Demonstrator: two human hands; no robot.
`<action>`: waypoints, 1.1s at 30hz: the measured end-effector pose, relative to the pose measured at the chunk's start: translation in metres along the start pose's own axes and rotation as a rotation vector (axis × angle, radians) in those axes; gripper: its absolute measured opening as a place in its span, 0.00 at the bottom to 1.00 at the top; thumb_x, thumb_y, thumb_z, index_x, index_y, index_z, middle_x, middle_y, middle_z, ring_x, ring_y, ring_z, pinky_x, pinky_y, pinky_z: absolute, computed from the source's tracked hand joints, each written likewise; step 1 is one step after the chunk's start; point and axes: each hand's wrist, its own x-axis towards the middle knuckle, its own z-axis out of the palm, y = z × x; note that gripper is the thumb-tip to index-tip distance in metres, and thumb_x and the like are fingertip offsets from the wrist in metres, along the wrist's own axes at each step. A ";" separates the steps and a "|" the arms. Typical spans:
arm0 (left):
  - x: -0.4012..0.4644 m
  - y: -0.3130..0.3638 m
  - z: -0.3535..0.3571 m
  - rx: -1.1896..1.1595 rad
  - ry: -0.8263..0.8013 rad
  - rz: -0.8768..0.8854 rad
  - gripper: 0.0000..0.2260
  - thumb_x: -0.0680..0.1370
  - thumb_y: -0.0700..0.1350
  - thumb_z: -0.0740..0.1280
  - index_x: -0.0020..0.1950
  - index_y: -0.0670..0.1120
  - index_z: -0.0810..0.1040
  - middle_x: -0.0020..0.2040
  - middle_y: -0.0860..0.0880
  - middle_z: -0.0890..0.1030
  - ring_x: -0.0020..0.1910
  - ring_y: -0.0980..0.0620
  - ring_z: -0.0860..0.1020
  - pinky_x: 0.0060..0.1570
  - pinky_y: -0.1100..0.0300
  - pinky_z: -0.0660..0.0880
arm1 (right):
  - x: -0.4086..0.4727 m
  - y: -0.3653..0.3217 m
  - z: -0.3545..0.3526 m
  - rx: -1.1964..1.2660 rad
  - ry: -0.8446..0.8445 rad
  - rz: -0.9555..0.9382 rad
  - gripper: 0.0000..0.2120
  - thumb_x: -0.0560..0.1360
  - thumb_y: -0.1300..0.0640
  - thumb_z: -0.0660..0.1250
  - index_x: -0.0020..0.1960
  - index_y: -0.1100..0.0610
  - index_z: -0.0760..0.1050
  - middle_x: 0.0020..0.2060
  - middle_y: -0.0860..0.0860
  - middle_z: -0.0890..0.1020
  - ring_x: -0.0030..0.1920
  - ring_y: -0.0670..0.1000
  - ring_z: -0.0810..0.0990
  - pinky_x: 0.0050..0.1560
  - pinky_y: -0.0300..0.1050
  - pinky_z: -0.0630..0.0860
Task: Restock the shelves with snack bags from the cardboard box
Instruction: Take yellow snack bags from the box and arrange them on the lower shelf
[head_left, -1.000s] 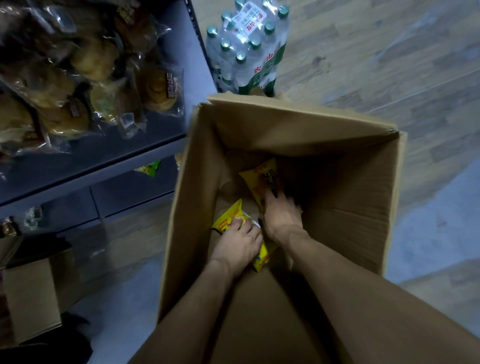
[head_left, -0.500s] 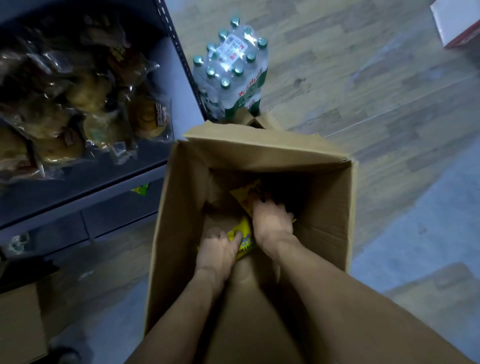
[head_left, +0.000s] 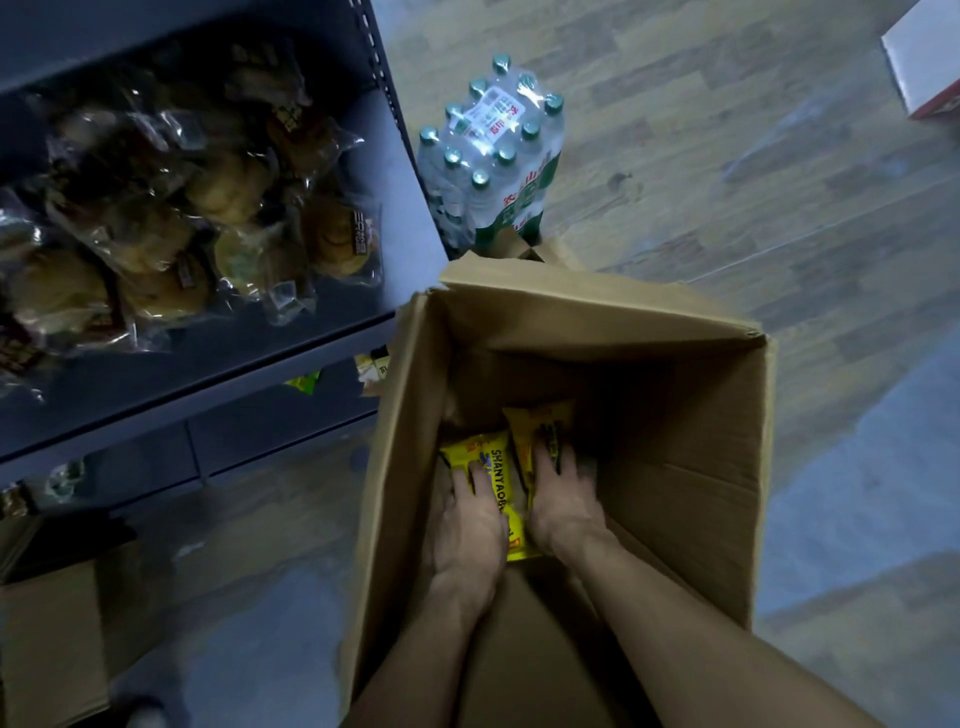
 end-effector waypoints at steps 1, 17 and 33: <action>0.002 -0.001 0.001 0.006 -0.019 0.003 0.33 0.79 0.50 0.65 0.78 0.44 0.52 0.71 0.43 0.62 0.65 0.44 0.71 0.60 0.53 0.71 | 0.004 0.002 0.007 -0.004 -0.012 0.001 0.34 0.79 0.51 0.58 0.79 0.47 0.43 0.78 0.55 0.48 0.75 0.61 0.54 0.73 0.55 0.58; 0.014 0.005 -0.006 -0.281 -0.074 -0.258 0.33 0.76 0.52 0.69 0.76 0.59 0.56 0.65 0.42 0.72 0.59 0.41 0.77 0.55 0.53 0.74 | 0.012 0.004 0.027 0.147 0.265 0.045 0.34 0.75 0.60 0.64 0.76 0.45 0.54 0.69 0.60 0.62 0.69 0.63 0.62 0.68 0.57 0.67; -0.131 0.018 -0.131 -0.261 0.132 0.016 0.31 0.80 0.44 0.62 0.78 0.62 0.52 0.60 0.42 0.73 0.58 0.40 0.77 0.54 0.50 0.74 | -0.163 -0.009 -0.063 0.292 0.449 0.003 0.37 0.76 0.60 0.64 0.79 0.44 0.50 0.67 0.58 0.66 0.60 0.63 0.73 0.58 0.53 0.72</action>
